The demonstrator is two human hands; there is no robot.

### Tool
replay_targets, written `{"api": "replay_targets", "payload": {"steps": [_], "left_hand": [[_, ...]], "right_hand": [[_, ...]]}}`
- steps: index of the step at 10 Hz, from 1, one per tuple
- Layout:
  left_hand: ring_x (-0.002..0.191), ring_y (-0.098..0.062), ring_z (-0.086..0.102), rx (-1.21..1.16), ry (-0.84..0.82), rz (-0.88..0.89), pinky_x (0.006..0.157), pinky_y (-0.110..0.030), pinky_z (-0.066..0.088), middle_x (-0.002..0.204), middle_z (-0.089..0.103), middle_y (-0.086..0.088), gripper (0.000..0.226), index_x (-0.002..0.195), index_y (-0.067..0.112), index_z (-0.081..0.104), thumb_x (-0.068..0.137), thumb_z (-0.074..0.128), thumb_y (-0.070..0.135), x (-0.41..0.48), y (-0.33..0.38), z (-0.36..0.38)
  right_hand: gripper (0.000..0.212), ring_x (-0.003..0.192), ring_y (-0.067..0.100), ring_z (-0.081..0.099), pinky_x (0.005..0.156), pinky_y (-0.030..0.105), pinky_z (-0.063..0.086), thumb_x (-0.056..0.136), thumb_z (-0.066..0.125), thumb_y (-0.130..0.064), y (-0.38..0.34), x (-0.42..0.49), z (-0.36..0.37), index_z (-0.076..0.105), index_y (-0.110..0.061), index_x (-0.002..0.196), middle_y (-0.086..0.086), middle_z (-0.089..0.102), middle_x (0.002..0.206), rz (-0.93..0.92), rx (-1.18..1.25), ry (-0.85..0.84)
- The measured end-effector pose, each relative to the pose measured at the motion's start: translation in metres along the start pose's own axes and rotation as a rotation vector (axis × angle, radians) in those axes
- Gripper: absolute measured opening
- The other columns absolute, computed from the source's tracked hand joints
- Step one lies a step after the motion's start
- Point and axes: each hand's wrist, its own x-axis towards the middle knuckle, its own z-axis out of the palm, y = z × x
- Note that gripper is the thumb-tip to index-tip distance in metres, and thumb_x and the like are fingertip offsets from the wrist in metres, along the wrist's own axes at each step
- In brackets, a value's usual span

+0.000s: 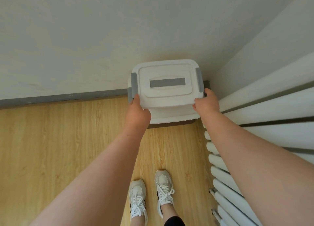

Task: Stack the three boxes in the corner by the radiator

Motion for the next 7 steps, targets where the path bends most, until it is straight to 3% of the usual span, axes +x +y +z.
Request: {"api": "replay_targets", "payload": {"steps": [2, 3, 4, 5, 7], "left_hand": [[0.126, -0.027, 0.048, -0.001, -0.004, 0.006, 0.096, -0.037, 0.048, 0.149, 0.038, -0.004, 0.064, 0.150, 0.025, 0.019, 0.091, 0.037, 0.005, 0.002, 0.001, 0.000], [0.105, -0.016, 0.057, -0.123, 0.064, -0.008, 0.067, -0.020, 0.049, 0.145, 0.044, 0.001, 0.060, 0.147, 0.028, 0.025, 0.092, 0.037, 0.009, 0.001, -0.003, 0.002], [0.106, -0.013, 0.057, -0.224, 0.160, -0.061, 0.054, -0.012, 0.032, 0.148, 0.040, 0.003, 0.057, 0.146, 0.031, 0.026, 0.094, 0.039, 0.014, 0.004, -0.009, 0.004], [0.126, -0.020, 0.047, -0.243, 0.189, -0.068, 0.071, -0.020, 0.038, 0.149, 0.039, 0.005, 0.054, 0.146, 0.032, 0.027, 0.095, 0.039, 0.017, 0.009, -0.015, 0.007], [0.133, -0.023, 0.041, -0.198, 0.187, -0.071, 0.085, -0.028, 0.037, 0.153, 0.033, 0.004, 0.056, 0.148, 0.033, 0.020, 0.097, 0.038, 0.019, 0.004, -0.018, 0.009]], "right_hand": [[0.052, 0.104, 0.029, 0.061, 0.089, 0.046, 0.054, 0.089, 0.050, -0.003, 0.000, 0.006, -0.002, 0.043, -0.018, 0.138, -0.002, 0.051, 0.104, -0.032, -0.004, -0.012], [0.055, 0.105, 0.028, 0.060, 0.089, 0.046, 0.055, 0.091, 0.049, -0.008, 0.005, 0.002, -0.002, 0.036, -0.021, 0.144, -0.002, 0.050, 0.110, -0.028, 0.043, -0.017], [0.055, 0.110, 0.029, 0.060, 0.092, 0.044, 0.053, 0.096, 0.044, -0.020, 0.009, -0.001, -0.003, 0.028, -0.022, 0.148, 0.004, 0.051, 0.133, 0.041, 0.139, 0.042], [0.053, 0.113, 0.028, 0.059, 0.095, 0.044, 0.051, 0.097, 0.043, -0.031, 0.015, -0.002, -0.003, 0.030, -0.022, 0.148, 0.005, 0.052, 0.136, 0.040, 0.164, 0.061], [0.054, 0.109, 0.027, 0.060, 0.091, 0.043, 0.052, 0.096, 0.040, -0.042, 0.013, -0.010, 0.002, 0.033, -0.021, 0.145, 0.004, 0.055, 0.129, -0.041, 0.133, 0.056]]}}
